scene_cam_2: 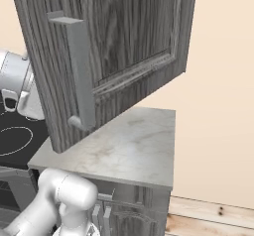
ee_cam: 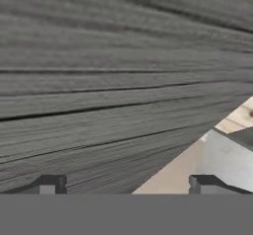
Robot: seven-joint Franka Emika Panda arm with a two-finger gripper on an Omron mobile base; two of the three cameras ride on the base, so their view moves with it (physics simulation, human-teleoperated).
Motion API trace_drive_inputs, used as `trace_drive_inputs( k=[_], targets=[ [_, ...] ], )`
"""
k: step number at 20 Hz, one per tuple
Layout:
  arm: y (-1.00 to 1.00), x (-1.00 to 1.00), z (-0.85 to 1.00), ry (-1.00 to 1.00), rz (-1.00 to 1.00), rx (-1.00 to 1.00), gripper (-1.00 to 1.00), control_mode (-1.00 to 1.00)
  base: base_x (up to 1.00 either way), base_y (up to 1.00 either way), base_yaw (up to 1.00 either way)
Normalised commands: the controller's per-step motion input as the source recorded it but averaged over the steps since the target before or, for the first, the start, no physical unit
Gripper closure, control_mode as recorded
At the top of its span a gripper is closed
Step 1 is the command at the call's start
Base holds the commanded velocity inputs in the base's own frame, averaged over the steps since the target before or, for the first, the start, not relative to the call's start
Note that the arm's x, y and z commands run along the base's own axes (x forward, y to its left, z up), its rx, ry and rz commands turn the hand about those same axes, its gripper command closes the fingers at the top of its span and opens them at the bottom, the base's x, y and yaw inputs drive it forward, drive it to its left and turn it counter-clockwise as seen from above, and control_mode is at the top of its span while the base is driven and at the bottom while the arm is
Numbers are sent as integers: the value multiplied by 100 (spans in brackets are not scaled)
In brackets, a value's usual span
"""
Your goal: Get the candle and the liquor from the cabinet and move them to the dining counter.
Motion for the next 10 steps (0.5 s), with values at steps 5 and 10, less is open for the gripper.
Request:
trace_drive_inputs(
  k=[5,10],
  targets=[
    [-68,-36,17,0,-10,7,-100,-100,0,0,0],
    [-73,-35,10,-1,-1,4,-100,-100,0,0,0]
  ],
)
